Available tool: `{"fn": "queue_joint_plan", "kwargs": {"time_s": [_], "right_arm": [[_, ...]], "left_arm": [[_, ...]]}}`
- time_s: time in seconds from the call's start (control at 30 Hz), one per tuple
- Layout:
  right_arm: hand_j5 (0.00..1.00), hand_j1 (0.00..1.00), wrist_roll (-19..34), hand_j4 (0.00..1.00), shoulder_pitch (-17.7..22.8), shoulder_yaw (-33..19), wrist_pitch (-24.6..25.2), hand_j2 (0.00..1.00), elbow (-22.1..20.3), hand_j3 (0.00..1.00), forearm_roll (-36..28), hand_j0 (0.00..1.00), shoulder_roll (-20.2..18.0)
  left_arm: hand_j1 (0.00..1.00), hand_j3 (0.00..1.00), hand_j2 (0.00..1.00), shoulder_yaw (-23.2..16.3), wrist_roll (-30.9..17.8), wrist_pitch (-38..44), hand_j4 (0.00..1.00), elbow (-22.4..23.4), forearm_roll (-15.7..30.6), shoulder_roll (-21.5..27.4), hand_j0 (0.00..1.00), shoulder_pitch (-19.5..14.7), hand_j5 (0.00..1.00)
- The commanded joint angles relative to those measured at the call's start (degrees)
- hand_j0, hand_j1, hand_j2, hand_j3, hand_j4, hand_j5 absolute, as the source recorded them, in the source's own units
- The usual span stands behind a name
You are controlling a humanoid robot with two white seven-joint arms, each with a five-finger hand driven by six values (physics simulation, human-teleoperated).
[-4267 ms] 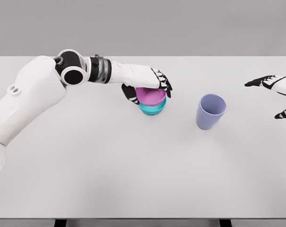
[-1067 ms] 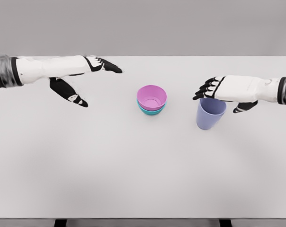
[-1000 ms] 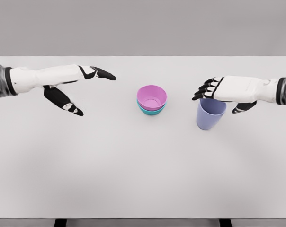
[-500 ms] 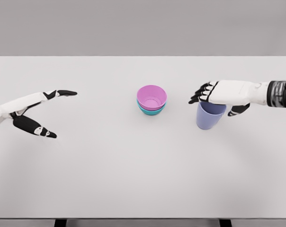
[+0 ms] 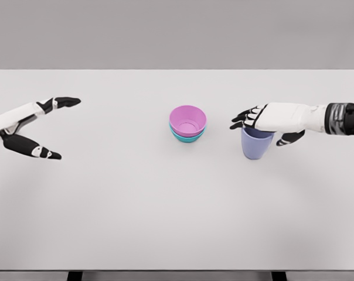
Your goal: Stacking bowl and cup with both arms
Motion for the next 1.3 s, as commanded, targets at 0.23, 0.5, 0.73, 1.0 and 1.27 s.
{"fn": "queue_joint_plan", "kwargs": {"time_s": [0.23, 0.5, 0.73, 1.0, 1.27], "right_arm": [[0.58, 0.58, 0.35, 0.58, -0.44, -0.53, -0.29, 0.58, -0.07, 0.58, -0.14, 0.58, 0.0], [0.58, 0.58, 0.35, 0.58, -1.58, -6.33, -0.29, 0.58, 0.1, 0.58, -0.4, 0.58, 1.06], [0.58, 0.58, 0.35, 0.58, -1.58, -10.9, -0.29, 0.58, 0.19, 0.58, -0.32, 0.58, 4.66], [0.59, 0.59, 0.35, 0.59, -3.34, -13.28, -0.29, 0.59, 1.07, 0.59, 0.3, 0.59, 11.78], [0.58, 0.58, 0.35, 0.58, -5.27, -13.28, -0.29, 0.58, 2.47, 0.58, 0.91, 0.58, 16.0]], "left_arm": [[1.0, 1.0, 1.0, 1.62, 0.02, 0.13, 1.0, 0.1, 0.63, -0.18, 1.0, 0.44, 1.0], [1.0, 1.0, 1.0, 1.62, 0.02, 0.13, 1.0, 0.1, 0.63, -0.18, 1.0, 0.44, 1.0], [1.0, 1.0, 1.0, 1.62, 0.02, 0.13, 1.0, 0.1, 0.63, -0.18, 1.0, 0.53, 1.0], [1.0, 1.0, 1.0, 1.62, 0.02, 0.13, 1.0, 0.02, 0.63, -0.26, 1.0, 0.53, 1.0], [1.0, 1.0, 1.0, 1.62, 0.02, 0.13, 1.0, 0.02, 0.63, -0.26, 1.0, 0.53, 1.0]]}}
